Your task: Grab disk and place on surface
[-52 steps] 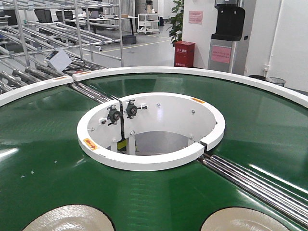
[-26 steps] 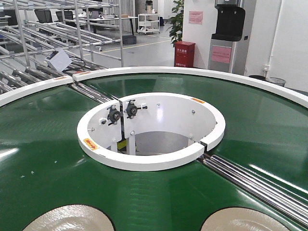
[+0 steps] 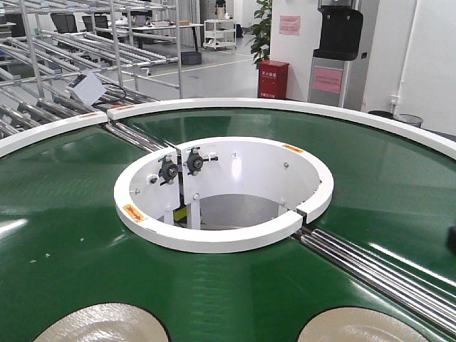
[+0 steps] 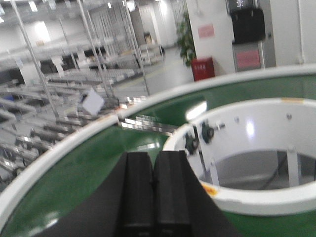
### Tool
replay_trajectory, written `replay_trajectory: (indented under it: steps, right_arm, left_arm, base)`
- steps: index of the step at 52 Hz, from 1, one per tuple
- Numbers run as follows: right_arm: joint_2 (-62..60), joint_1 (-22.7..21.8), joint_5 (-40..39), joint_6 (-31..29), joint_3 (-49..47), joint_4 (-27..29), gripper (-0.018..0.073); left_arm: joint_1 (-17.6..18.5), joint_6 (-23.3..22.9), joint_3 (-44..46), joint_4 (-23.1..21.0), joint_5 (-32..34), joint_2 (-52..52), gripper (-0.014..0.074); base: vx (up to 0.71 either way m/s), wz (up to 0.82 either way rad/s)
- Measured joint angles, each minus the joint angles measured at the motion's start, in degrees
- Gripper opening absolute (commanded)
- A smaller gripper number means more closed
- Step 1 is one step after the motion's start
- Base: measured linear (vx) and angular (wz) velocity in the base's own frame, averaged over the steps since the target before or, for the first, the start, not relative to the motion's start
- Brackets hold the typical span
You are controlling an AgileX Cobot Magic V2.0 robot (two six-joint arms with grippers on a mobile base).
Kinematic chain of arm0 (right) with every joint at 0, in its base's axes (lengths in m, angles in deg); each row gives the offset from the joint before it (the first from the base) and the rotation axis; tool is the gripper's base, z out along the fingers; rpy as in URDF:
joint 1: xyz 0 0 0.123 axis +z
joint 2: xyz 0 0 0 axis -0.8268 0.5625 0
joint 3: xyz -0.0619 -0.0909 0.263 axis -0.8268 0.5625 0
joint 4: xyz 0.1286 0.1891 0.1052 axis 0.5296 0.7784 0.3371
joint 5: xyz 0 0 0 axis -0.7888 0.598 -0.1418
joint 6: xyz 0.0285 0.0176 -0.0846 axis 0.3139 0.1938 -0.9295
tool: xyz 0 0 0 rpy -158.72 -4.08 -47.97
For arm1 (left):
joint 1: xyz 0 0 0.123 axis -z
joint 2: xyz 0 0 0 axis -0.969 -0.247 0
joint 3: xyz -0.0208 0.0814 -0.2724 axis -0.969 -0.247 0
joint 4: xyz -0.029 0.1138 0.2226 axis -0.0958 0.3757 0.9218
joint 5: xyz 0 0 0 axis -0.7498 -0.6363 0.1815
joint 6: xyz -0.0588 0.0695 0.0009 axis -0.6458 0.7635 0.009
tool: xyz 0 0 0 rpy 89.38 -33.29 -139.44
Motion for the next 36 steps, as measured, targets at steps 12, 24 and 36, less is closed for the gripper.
replay_trajectory:
  steps: [12,24,36]
  right_arm:
    - [4.9,0.0,0.4,0.3,0.0,0.2,0.0078]
    - [4.9,0.0,0.4,1.0,0.0,0.7,0.0457]
    - [4.9,0.0,0.4,2.2,0.0,3.3,0.0728]
  left_arm:
    - [0.0,0.0,0.0,0.0,0.3,-3.6,0.0080]
    - [0.0,0.0,0.0,0.0,0.7,-3.6,0.0344]
    - [0.0,0.3,0.0,0.0,-2.2,-3.6,0.0634]
  base:
    - [0.00,0.00]
    - [0.00,0.00]
    - [0.00,0.00]
